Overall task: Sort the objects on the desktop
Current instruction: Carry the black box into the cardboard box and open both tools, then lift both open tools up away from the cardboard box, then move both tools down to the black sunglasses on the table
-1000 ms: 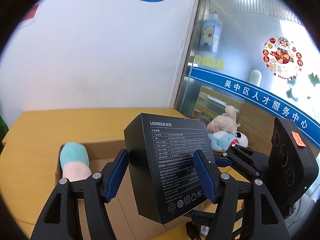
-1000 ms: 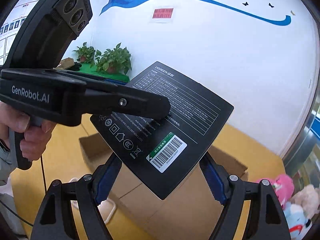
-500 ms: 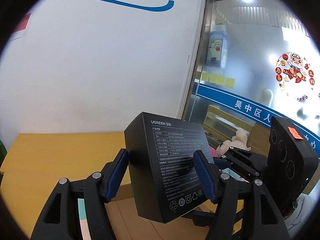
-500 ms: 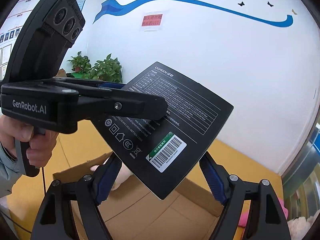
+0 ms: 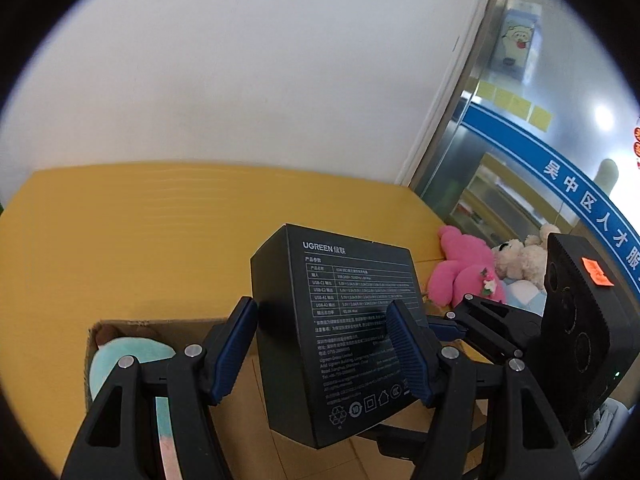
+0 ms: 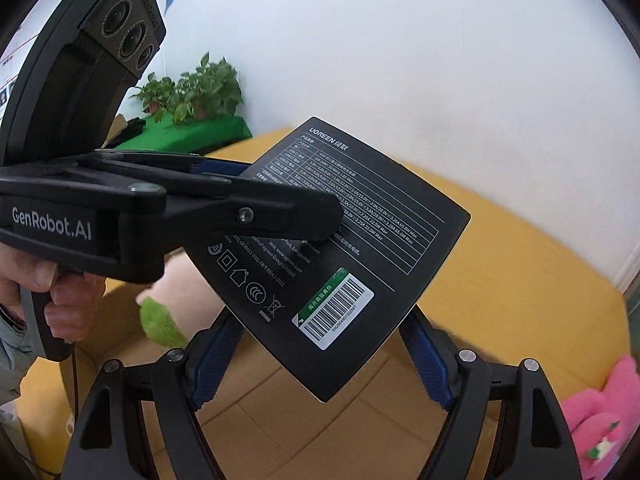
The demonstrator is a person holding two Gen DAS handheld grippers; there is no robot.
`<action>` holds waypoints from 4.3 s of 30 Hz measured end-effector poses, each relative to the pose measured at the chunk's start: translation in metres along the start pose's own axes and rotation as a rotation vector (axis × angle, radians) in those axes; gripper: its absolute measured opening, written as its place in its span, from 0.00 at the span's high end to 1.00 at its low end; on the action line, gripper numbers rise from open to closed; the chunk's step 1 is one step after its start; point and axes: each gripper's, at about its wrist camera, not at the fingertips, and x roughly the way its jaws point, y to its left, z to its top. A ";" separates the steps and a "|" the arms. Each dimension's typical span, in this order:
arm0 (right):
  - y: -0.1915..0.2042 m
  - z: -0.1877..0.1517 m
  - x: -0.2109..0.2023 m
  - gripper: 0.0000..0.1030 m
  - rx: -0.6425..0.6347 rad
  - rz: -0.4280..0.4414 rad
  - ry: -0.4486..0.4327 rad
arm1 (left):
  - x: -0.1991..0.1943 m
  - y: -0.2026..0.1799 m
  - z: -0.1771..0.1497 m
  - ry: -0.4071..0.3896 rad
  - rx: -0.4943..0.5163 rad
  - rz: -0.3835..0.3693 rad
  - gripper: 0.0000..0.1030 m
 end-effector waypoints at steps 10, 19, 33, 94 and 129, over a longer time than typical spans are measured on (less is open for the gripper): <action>-0.025 -0.048 0.101 0.24 0.131 0.143 0.236 | 0.079 0.036 -0.048 0.286 -0.185 0.070 0.36; -0.032 -0.055 0.138 0.23 0.168 0.110 0.308 | 0.106 0.043 -0.060 0.363 -0.229 0.111 0.36; -0.009 -0.042 0.052 0.05 0.325 -0.079 0.170 | -0.029 -0.007 -0.054 0.081 -0.024 0.149 0.36; 0.106 -0.140 -0.165 0.00 0.354 -0.346 -0.078 | -0.152 -0.116 -0.171 -0.176 0.153 0.218 0.23; 0.110 -0.252 -0.164 0.01 0.586 -0.241 0.045 | -0.112 -0.112 -0.234 0.064 0.114 0.080 0.23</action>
